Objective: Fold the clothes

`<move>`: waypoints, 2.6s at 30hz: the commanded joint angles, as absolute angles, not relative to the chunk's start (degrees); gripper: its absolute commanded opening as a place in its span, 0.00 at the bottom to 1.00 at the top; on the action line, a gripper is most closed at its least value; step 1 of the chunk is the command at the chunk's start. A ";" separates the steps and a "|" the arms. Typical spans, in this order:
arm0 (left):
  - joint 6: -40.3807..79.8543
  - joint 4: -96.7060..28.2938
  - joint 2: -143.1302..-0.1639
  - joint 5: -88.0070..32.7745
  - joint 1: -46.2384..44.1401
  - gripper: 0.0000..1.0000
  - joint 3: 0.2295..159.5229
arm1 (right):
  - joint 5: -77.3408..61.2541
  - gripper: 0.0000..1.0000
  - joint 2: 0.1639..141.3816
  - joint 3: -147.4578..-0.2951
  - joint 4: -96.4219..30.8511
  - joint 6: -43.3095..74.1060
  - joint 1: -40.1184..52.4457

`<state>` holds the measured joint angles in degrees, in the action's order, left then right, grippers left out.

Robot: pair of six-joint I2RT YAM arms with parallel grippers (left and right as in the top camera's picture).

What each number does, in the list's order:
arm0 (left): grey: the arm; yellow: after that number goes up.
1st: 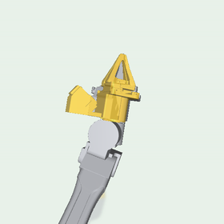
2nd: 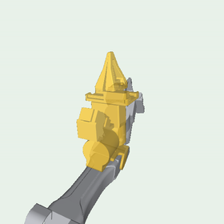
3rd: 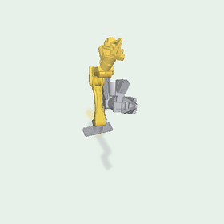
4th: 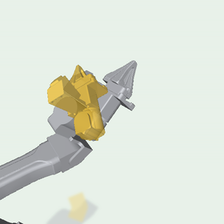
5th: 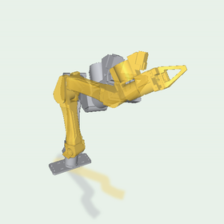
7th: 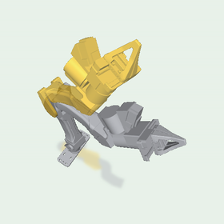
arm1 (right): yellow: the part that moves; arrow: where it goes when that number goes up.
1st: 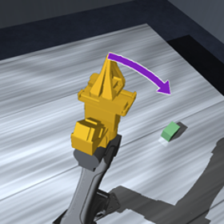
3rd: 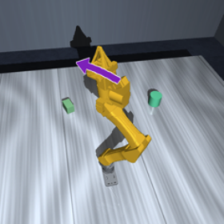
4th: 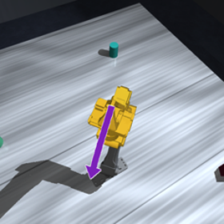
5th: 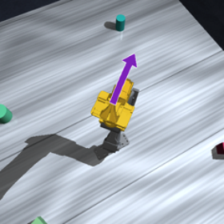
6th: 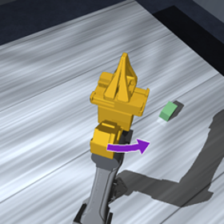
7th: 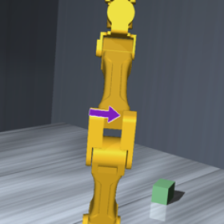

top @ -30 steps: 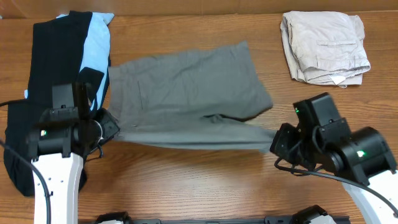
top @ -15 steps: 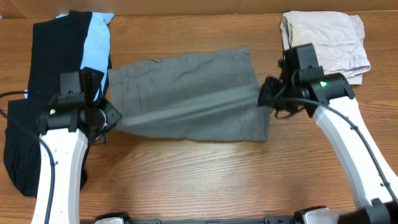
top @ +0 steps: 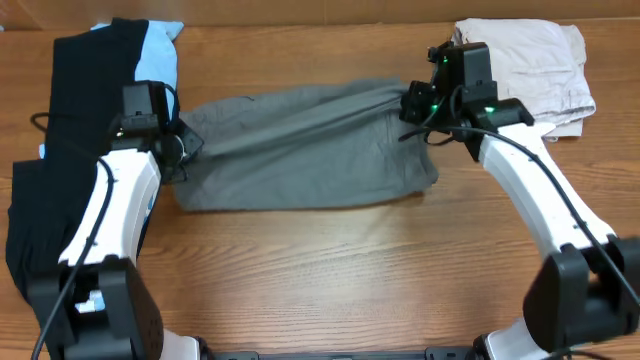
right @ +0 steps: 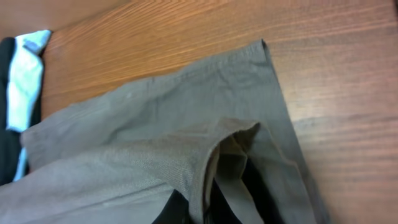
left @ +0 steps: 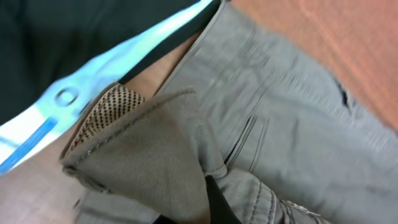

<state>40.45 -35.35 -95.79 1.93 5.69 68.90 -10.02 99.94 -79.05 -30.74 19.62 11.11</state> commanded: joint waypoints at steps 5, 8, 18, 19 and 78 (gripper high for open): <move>40.95 -24.47 -98.56 8.97 7.09 0.04 69.56 | -2.59 0.04 105.95 -81.14 -23.66 19.00 8.12; 40.97 -20.45 -99.09 8.93 7.05 0.04 69.56 | -2.59 0.04 107.68 -81.14 -20.91 19.05 8.12; 40.27 -11.25 -104.01 9.56 5.56 0.10 69.56 | -2.61 0.04 114.43 -81.14 -13.21 19.51 8.10; 40.27 -9.87 -105.03 9.43 5.54 0.11 69.56 | -2.63 0.04 115.31 -81.14 -12.56 19.51 8.10; 11.09 -52.14 -109.14 -7.55 4.47 1.00 90.76 | -11.64 0.04 122.61 -79.02 -47.57 17.28 3.55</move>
<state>12.88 -52.49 -108.88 -6.90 4.84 89.62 -17.82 120.88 -81.97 -45.82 18.22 6.70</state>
